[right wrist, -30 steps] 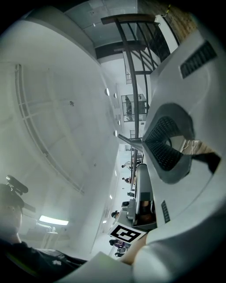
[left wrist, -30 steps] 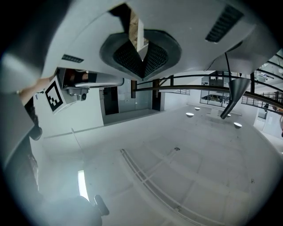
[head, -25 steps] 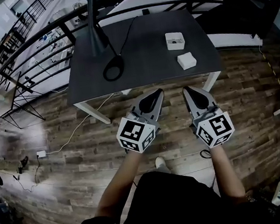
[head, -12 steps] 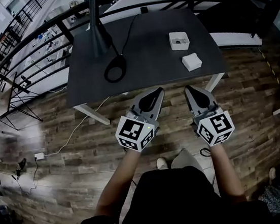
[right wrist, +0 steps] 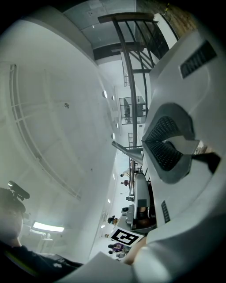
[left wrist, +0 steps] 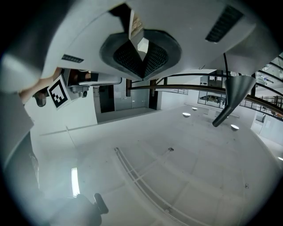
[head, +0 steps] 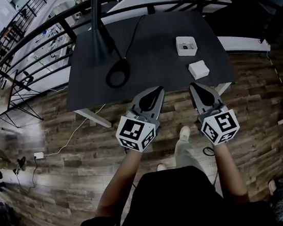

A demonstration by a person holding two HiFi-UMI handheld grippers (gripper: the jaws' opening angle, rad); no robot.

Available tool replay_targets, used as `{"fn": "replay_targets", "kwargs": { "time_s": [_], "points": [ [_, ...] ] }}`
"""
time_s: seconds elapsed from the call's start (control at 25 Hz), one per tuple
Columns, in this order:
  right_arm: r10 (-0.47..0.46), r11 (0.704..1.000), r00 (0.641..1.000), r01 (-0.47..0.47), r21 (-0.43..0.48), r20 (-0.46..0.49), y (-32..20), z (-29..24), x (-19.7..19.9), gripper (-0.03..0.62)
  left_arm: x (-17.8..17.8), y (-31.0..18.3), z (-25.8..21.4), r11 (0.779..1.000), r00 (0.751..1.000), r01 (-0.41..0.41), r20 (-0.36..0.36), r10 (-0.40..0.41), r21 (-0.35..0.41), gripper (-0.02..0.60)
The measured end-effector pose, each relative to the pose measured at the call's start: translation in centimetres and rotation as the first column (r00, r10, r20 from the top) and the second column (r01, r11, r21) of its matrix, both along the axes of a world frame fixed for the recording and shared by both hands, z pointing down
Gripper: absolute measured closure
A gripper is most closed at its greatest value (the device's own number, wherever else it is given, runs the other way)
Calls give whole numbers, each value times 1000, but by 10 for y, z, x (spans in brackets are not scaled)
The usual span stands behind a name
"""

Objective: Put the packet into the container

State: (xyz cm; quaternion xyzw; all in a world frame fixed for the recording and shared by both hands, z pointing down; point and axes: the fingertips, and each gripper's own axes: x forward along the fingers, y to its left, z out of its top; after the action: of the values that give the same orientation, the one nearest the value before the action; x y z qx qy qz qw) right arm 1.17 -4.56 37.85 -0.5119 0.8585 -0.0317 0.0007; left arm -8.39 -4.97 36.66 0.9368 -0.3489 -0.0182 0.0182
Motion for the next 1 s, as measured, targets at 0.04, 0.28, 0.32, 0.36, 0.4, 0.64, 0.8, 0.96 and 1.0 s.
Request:
{"fn": "replay_targets", "kwargs": {
  "time_s": [0.04, 0.28, 0.32, 0.36, 0.4, 0.64, 0.8, 0.96, 1.0],
  "points": [
    [-1, 1000, 1000, 1, 1, 1, -8, 0, 3, 590, 3, -9, 1, 1000, 1000, 1, -1, -1, -1, 575],
    [-12, 1000, 1000, 12, 9, -4, -73, 1, 28, 589, 34, -74, 5, 1000, 1000, -6, 5, 6, 2, 575],
    [-7, 1000, 1000, 7, 5, 0, -84, 2, 34, 590, 39, -84, 6, 1000, 1000, -9, 7, 9, 1, 575],
    [-5, 1000, 1000, 5, 1, 4, -95, 2, 39, 590, 44, -95, 7, 1000, 1000, -9, 9, 9, -1, 575],
    [-6, 1000, 1000, 6, -2, 7, -106, 2, 43, 589, 48, -105, 8, 1000, 1000, -7, 11, 7, -5, 575],
    [-44, 999, 999, 44, 3, 1, -163, 0, 65, 590, 71, -160, 7, 1000, 1000, 18, 23, -17, -18, 575],
    [-57, 998, 998, 57, -6, 3, -192, -1, 80, 589, 88, -187, 8, 999, 999, 28, 38, -27, -29, 575],
    [-61, 998, 998, 61, -12, 16, -215, 2, 97, 589, 104, -207, 8, 999, 998, 33, 54, -32, -33, 575],
    [-61, 998, 998, 61, -13, 21, -221, 2, 100, 590, 106, -211, 9, 999, 998, 35, 58, -33, -35, 575]
  ]
}}
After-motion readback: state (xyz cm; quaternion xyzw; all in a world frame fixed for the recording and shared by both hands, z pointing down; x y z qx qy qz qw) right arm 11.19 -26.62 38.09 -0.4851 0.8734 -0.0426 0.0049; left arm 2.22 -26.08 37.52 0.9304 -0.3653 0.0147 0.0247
